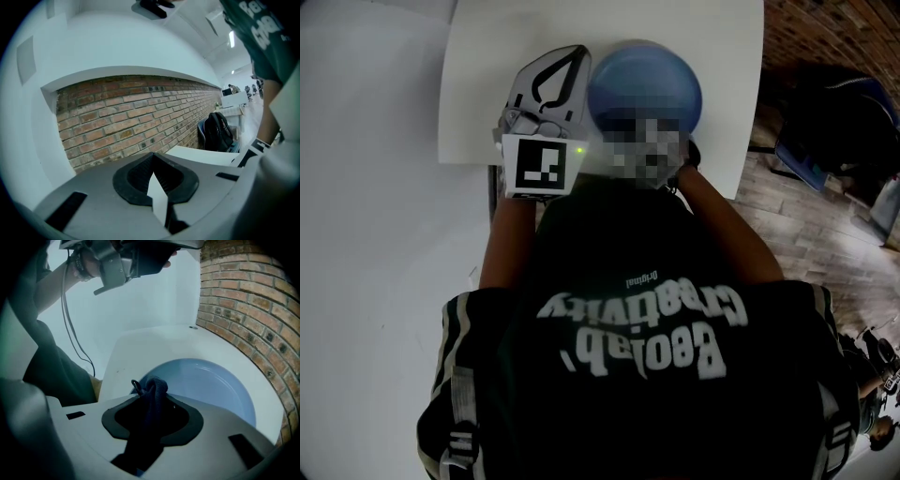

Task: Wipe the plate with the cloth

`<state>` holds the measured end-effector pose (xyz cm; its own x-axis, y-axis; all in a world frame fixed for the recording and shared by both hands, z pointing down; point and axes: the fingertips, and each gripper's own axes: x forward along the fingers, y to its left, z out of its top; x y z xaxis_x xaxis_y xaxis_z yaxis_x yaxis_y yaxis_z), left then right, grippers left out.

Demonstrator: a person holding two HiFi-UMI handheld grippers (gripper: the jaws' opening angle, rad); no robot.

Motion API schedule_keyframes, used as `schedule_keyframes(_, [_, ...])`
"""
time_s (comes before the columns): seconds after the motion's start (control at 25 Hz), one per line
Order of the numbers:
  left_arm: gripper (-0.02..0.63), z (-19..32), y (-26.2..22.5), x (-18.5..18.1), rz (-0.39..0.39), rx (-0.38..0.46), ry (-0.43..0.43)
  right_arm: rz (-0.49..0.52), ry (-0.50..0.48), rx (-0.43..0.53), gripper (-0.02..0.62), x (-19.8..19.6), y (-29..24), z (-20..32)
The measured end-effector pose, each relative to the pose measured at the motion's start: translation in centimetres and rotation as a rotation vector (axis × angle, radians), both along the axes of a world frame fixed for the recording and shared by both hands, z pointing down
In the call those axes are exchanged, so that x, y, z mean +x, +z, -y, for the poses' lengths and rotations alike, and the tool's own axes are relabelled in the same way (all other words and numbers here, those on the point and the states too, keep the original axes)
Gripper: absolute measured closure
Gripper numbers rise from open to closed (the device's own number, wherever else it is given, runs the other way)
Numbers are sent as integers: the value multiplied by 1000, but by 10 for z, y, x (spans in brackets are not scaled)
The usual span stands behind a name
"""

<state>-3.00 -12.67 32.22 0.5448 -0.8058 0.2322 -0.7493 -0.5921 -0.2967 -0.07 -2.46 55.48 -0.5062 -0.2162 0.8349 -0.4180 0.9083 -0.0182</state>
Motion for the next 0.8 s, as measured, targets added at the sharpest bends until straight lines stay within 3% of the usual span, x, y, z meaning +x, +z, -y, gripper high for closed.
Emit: schedule_keyframes(0.8, [603, 5, -4, 26, 9, 7, 47, -51, 172, 38, 491, 87, -5, 9])
